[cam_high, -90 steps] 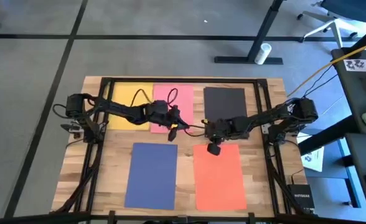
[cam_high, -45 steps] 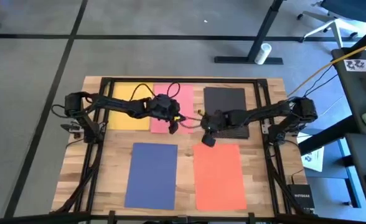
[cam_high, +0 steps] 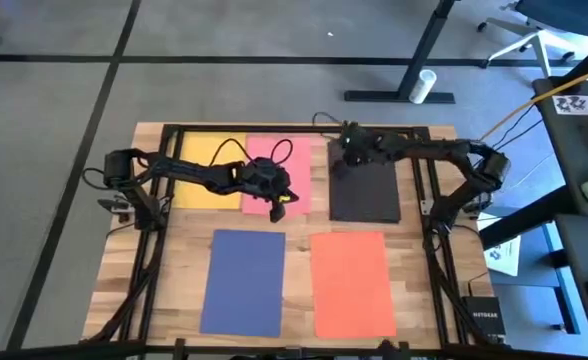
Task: Organize paper
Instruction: Adjust the stacked black papers
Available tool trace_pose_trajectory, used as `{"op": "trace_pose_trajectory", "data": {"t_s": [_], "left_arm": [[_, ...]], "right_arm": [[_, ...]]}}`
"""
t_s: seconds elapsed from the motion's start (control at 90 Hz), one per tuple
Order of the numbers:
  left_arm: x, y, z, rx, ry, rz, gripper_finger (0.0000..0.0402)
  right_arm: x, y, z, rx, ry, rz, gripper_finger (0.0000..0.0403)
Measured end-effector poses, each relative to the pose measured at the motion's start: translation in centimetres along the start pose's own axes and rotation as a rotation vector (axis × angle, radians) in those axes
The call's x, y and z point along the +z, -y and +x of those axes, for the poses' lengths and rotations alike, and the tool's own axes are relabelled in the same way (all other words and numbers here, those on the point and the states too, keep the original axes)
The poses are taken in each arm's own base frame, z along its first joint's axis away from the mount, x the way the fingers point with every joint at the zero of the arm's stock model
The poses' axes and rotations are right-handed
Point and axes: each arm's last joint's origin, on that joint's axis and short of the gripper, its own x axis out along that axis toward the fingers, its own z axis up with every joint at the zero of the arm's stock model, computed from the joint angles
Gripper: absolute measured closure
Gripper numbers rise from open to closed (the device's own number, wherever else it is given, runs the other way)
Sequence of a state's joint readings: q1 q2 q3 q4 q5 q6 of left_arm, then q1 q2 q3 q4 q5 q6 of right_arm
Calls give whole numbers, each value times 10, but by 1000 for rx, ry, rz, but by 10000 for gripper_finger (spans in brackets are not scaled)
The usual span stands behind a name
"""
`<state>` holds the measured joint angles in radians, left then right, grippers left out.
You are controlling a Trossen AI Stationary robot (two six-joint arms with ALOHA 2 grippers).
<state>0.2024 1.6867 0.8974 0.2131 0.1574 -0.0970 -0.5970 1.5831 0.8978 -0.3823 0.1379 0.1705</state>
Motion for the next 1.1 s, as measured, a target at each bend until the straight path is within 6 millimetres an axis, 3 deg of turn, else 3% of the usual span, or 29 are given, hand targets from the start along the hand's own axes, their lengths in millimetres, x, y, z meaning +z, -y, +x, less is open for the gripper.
{"op": "trace_pose_trajectory", "data": {"t_s": [0.233,0.556,1.1], "left_arm": [[0,0,0,0,0,5,402],[0,0,0,0,-1,7,402],[1,-5,-1,12,11,32,402]], "right_arm": [[0,24,22,11,-51,51,402],[-8,24,46,56,-134,60,402],[-7,23,44,104,-124,48,402]]}}
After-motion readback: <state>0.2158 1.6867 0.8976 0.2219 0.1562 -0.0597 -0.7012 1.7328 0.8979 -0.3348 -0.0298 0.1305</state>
